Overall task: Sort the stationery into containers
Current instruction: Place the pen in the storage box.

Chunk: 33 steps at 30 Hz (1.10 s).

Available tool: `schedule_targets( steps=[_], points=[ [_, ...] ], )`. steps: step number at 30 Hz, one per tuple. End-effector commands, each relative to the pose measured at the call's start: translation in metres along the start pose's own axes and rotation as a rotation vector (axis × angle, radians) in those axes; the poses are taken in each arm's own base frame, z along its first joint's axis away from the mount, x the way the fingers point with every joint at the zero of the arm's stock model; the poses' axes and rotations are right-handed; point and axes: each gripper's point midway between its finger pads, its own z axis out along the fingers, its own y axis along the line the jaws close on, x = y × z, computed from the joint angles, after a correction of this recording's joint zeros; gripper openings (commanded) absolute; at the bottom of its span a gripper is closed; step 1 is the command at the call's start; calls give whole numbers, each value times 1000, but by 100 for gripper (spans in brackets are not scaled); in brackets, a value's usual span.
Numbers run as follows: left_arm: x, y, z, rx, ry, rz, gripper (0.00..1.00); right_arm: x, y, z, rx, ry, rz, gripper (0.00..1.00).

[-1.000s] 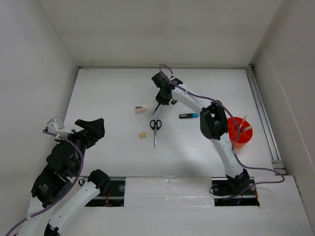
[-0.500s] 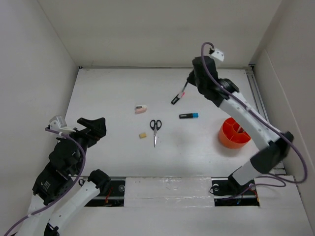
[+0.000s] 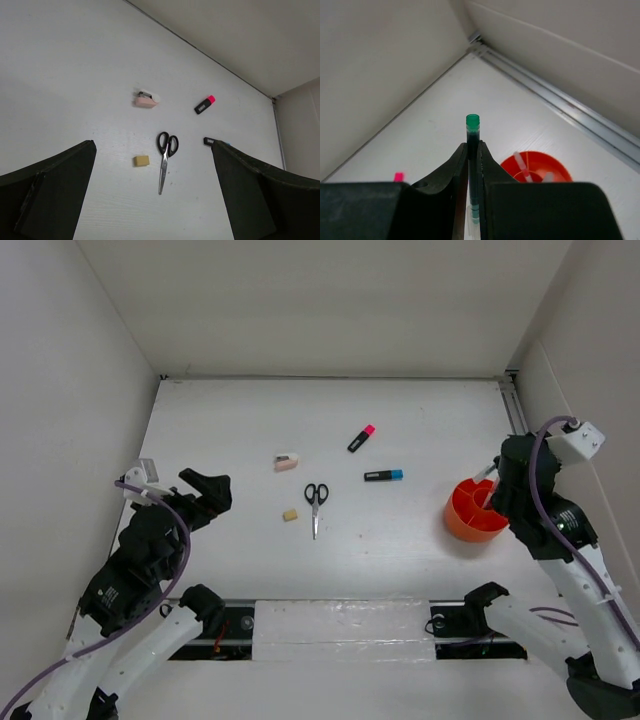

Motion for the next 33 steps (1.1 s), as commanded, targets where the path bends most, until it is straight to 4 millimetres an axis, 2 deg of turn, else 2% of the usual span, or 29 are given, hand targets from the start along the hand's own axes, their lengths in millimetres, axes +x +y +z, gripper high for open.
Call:
schedule_targets(
  steps=[1,8,10,18,20,21,25,33],
  points=[
    [-13,-14,-3,63,-32,-15,100,0,-31,15,159,-38,-39,0],
    [-11,-14,-6,75,-32,-20,100,9,-47,35,279,-60,-23,0],
    [-13,-16,-8,92,-38,-18,100,11,-42,40,274,-67,-9,0],
    [-12,-17,-8,99,-32,-18,100,21,-56,57,387,-102,-31,0],
    [-14,-18,-8,104,-38,-14,100,30,-56,62,406,-95,-51,0],
    [-14,-18,-8,104,-38,-14,100,32,-63,63,436,-96,-59,0],
    [-14,-18,-8,104,-38,-14,100,42,-65,67,466,-91,-48,0],
    [-13,-19,-9,113,-32,-13,100,68,-85,66,521,-78,-81,0]
  ],
)
